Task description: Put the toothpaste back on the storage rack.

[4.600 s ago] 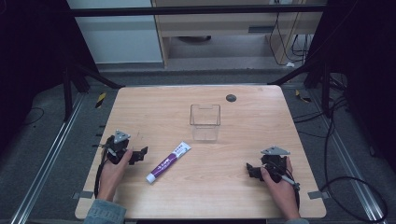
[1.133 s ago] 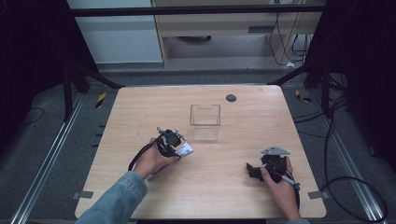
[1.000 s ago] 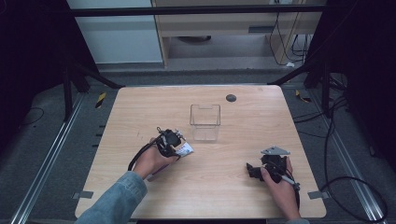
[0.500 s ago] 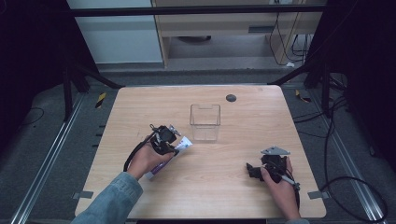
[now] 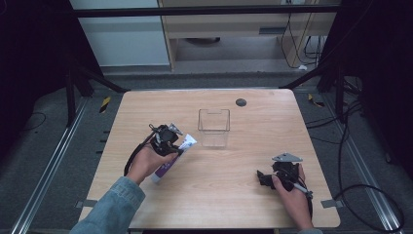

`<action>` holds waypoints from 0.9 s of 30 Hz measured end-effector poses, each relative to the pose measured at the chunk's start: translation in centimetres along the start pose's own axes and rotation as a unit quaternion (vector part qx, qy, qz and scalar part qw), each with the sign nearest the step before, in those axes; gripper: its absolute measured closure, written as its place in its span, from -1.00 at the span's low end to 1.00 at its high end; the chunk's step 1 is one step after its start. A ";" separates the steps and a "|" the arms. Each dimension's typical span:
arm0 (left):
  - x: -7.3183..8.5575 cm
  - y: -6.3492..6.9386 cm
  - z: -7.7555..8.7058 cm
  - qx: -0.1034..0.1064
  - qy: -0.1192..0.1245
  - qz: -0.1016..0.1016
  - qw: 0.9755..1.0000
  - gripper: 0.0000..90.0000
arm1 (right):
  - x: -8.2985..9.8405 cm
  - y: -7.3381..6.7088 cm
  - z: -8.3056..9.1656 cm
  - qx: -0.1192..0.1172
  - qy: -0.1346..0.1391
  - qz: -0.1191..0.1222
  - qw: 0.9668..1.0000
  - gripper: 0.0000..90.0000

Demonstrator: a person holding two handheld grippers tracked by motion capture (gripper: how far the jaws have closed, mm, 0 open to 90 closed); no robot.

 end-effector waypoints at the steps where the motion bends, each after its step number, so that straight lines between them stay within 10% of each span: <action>1: -0.1 -0.1 0.1 -0.001 0.001 0.000 1.000 0.76 | 0.0 0.0 0.0 0.000 0.000 0.000 1.000 -0.99; 27: -4.4 -0.7 3.7 -0.019 0.054 -0.011 0.998 0.77 | 0.0 0.0 0.0 0.000 0.001 -0.001 1.000 -0.99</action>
Point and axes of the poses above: each handheld gripper's, and its own axes: z roughly backward along the jaws, x roughly out of its underside, y roughly to its right, the point moved 9 cm from there along -z, roughly forward along the jaws, and after that the axes turned 6 degrees about y, right-handed, at the moved point
